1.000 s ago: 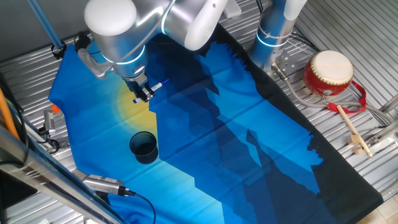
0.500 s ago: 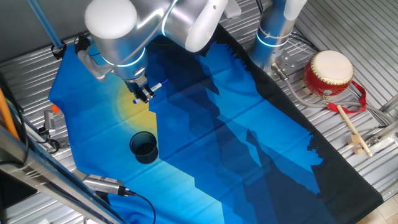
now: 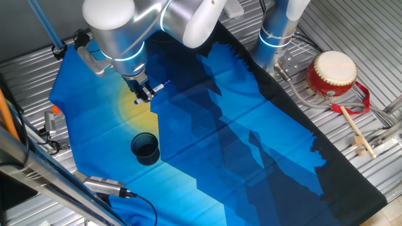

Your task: Put the pen into the pen holder

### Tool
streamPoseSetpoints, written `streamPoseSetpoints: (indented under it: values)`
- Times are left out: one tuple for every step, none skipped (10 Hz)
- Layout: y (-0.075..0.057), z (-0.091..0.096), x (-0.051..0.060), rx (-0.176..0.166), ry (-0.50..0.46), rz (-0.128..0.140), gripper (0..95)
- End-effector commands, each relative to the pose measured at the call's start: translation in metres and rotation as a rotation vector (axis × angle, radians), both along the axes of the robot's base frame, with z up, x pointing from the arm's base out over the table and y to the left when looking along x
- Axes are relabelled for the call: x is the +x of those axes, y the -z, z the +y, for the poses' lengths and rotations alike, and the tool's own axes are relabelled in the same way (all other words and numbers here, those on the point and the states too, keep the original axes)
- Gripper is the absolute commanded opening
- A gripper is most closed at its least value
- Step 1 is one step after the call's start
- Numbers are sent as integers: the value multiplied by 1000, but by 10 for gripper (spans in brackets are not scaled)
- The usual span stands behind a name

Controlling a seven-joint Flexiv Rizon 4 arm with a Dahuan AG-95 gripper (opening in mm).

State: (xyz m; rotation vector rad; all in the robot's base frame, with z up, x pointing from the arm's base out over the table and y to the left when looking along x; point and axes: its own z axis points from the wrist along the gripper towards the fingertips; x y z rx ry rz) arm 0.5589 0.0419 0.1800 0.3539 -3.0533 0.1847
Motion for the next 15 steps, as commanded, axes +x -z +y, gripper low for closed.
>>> streamPoseSetpoints:
  values:
    - [0,0,0,5,16,-3,0]
    - [0,0,0,6,11,-6,0]
    - [0,0,0,6,5,-6,0]
    - [0,0,0,5,-1,-2,0]
    - [0,0,0,7,-8,1,0]
    - [0,0,0,8,-22,-4,0]
    - [0,0,0,9,-28,-6,0]
    - [0,0,0,10,-30,-5,0]
    - [0,0,0,12,-45,-4,0]
    - [0,0,0,11,-53,0,0]
    - [0,0,0,13,-60,0,0]
    - [0,0,0,14,-61,-2,0]
    - [0,0,0,14,-57,-6,0]
    - [0,0,0,14,-47,-6,0]
    - [0,0,0,12,-19,-7,0]
